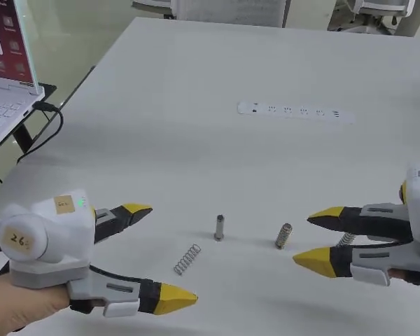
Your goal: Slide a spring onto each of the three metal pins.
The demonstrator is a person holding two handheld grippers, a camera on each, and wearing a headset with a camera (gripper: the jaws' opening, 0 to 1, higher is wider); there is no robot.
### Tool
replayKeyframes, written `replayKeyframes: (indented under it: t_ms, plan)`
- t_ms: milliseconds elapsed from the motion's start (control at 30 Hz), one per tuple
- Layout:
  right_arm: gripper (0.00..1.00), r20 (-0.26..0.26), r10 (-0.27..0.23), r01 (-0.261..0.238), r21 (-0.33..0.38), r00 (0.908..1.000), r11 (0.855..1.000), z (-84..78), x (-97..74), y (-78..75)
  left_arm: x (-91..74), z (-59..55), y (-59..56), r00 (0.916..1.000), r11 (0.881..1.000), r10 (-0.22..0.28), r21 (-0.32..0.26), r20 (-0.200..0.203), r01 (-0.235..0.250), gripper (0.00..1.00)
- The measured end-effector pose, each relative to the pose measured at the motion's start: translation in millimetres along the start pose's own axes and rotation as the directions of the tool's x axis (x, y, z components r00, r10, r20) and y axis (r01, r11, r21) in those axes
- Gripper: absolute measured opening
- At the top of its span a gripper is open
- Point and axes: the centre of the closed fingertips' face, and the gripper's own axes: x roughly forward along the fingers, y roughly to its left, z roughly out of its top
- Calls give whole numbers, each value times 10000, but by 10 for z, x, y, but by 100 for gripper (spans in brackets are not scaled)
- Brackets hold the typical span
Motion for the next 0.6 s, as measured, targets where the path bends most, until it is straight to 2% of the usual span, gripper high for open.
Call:
replayKeyframes:
  t_ms: [233,367,600]
  plan:
    - [38,-323,113,-117,-150,9994,9998,-97,-2,93,-10,-24,3,10000,10000,-15,-6,-59,15,94]
    - [38,-758,254,-309,-722,9968,9969,-140,31,178,-23,-38,10,10000,10000,17,-36,-84,-18,93]
    - [37,-1075,554,-720,-1575,9927,9849,-71,114,268,-42,-39,6,10000,10000,38,-73,-41,-38,93]
